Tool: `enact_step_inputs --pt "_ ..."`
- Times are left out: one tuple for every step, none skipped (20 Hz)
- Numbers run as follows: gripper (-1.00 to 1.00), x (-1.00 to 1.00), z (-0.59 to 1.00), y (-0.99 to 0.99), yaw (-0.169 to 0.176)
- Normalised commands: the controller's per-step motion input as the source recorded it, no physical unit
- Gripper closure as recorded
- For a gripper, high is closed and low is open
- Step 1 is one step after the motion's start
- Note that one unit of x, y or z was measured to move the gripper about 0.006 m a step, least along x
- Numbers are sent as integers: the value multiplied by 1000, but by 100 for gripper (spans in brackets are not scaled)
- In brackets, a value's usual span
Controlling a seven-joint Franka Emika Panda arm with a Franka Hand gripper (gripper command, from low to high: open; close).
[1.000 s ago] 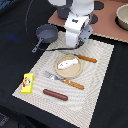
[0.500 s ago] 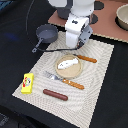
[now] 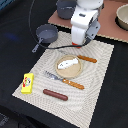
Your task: Interact with the objects in diverse but meaningful ways.
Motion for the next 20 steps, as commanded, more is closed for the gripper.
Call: enact_step_inputs --pt "-100 194 220 -309 74" --pt "-100 160 149 -349 102" --pt "-100 109 97 -403 127" --pt "-100 106 46 -429 149" --pt "-100 83 9 -454 161" --pt "-100 17 0 -494 174" --pt "-100 0 0 -497 183" --pt "-100 0 0 -494 200" --pt "-100 0 0 -491 215" --pt "-100 0 0 -489 217" --pt "-100 0 0 -520 198" --pt "-100 0 17 -566 152" --pt "-100 11 34 -617 131" --pt "-100 31 49 -654 107" --pt "-100 23 63 -711 101" --pt "-100 14 63 -714 94" --pt "-100 0 46 -706 93" --pt "-100 0 0 -706 90" --pt "-100 0 0 -709 92" --pt "-100 0 0 -703 93"
